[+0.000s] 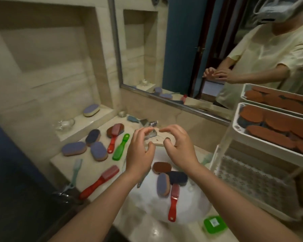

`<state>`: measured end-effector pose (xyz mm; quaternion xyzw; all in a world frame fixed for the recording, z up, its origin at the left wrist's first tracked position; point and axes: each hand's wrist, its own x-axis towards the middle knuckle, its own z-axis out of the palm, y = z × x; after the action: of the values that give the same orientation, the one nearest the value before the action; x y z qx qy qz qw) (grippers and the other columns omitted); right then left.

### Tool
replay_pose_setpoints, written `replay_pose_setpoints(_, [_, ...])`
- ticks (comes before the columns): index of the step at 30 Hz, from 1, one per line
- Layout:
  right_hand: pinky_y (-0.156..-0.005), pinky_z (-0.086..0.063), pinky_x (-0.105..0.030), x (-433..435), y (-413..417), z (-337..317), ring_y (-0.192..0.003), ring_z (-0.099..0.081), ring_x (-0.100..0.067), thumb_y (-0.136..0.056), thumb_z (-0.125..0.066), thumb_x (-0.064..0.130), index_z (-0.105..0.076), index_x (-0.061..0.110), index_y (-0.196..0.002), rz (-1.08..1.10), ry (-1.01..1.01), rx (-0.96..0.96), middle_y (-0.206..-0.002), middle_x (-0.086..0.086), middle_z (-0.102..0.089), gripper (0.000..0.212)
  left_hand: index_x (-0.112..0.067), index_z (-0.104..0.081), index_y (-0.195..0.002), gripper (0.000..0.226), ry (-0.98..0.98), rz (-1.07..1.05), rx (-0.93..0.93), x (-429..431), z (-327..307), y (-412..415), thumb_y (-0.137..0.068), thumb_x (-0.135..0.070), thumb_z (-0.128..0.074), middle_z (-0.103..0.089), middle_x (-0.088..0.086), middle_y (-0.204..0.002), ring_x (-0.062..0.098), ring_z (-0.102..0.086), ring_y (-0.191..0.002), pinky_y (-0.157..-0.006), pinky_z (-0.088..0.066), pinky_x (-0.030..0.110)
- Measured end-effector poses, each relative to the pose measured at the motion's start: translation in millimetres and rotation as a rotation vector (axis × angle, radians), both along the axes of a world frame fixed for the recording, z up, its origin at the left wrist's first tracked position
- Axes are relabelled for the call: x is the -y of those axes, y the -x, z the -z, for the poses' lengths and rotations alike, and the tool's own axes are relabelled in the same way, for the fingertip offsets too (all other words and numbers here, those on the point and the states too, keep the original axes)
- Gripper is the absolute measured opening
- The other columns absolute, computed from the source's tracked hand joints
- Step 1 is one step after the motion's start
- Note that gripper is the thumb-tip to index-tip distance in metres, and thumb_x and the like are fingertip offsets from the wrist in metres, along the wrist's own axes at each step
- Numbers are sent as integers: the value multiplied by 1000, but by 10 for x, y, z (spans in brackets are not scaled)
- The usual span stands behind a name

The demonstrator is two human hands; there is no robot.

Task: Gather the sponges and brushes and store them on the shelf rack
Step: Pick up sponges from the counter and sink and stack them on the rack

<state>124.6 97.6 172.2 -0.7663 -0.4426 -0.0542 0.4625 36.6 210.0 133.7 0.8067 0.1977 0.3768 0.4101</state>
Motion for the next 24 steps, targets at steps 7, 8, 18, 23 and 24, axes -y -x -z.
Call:
replay_pose_setpoints(7, [-88, -43, -26, -846, 215, 218, -102, -53, -10, -82, -54, 8, -68, 23, -105, -99, 67, -80, -107, 9, -60, 30, -38, -49, -115, 44, 19, -126, -40, -756, 154, 415, -83, -9, -52, -50, -18, -118, 1, -49, -115, -94, -42, 20])
replay_pose_setpoints(8, [-89, -42, -26, -967, 243, 254, -103, -53, -9, -82, -54, 8, -68, 22, -105, -109, 72, -95, -108, 9, -59, 31, -36, -51, -115, 42, 10, -144, -51, -880, 184, 463, -83, -8, -53, -51, -18, -118, 1, -50, -114, -92, -43, 22])
replay_pose_setpoints(18, [-89, -38, -22, -2185, 449, 762, -112, -50, -12, -84, -57, 15, -63, 23, -119, -166, 283, -180, -118, 4, -57, 36, -31, -49, -124, 38, 68, -203, -262, -2059, 681, 840, -89, -15, -54, -51, -12, -128, 7, -49, -117, -92, -47, 32])
replay_pose_setpoints(23, [-95, -43, -32, -2749, 503, 1112, -118, -49, -18, -84, -58, 23, -56, 23, -128, -190, 482, -173, -129, -1, -53, 44, -26, -49, -128, 41, 97, -213, -418, -2607, 971, 947, -89, -16, -58, -48, -6, -133, 15, -53, -118, -87, -50, 35])
replay_pose_setpoints(24, [-95, -43, -32, -2840, 505, 1178, -118, -49, -19, -85, -59, 26, -54, 23, -131, -200, 525, -170, -131, -2, -52, 46, -25, -49, -128, 42, 92, -215, -452, -2706, 1021, 966, -89, -16, -59, -47, -6, -134, 15, -52, -118, -84, -49, 33])
